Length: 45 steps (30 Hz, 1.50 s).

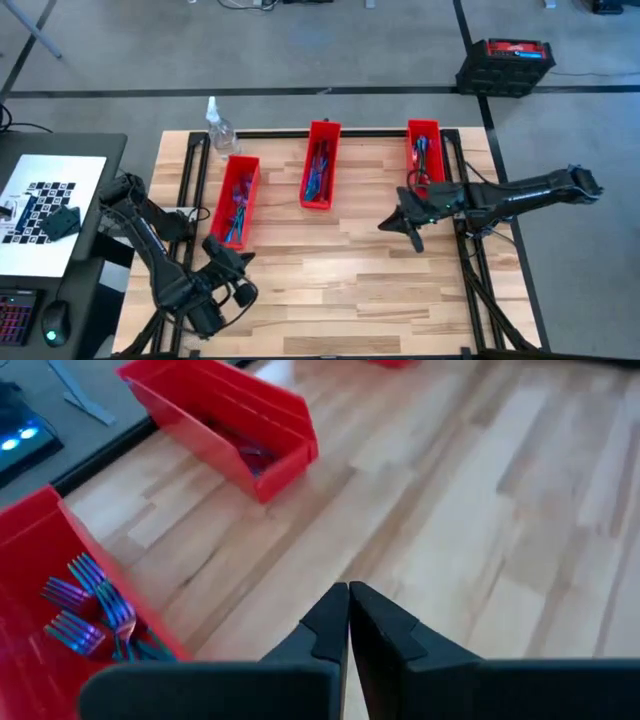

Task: Sort silverware

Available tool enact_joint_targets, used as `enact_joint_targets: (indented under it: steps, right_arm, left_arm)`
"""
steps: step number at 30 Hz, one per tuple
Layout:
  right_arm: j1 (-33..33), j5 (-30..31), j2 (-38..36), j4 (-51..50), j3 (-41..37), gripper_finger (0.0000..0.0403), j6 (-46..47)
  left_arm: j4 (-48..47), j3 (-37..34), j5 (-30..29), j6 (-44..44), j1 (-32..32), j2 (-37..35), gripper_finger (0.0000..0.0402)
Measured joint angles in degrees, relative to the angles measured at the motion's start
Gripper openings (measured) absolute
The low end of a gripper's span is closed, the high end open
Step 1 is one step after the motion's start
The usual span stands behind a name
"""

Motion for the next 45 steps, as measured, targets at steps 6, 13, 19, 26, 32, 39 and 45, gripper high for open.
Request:
enact_joint_targets:
  steps: [6,13,19,26,32,39,45]
  right_arm:
    - [-0.8,1.1,-8.8,4.5,-9.3,0.0001,-4.1]
    - [-4.7,6.1,-18.3,15.7,-21.5,0.0001,-3.1]
    - [-9.2,6.1,-23.8,15.6,-27.3,0.0001,-2.8]
    - [-11.9,4.5,-28.2,11.9,-29.9,0.0001,-4.4]
    - [-12.1,2.8,-32.1,11.3,-30.0,0.0001,-9.8]
    - [-14.1,2.8,-43.0,6.9,-30.0,0.0001,-9.2]
    - [-14.1,3.1,-48.3,4.5,-29.9,0.0001,-8.7]
  left_arm:
    - [4.0,0.0,-0.6,2.1,3.7,0.0,0.0]
    - [7.1,0.0,-2.5,6.1,6.8,0.0,0.0]
    - [7.9,0.0,-3.0,8.8,8.2,0.0,0.0]
    - [8.1,0.0,-3.2,8.8,9.3,0.0,0.0]
    - [8.3,0.0,-3.3,8.8,9.8,0.0,0.0]
    - [8.3,0.0,-3.4,8.2,10.0,0.0,0.0]
    - [8.7,-0.3,-3.4,7.9,10.0,0.0,0.0]
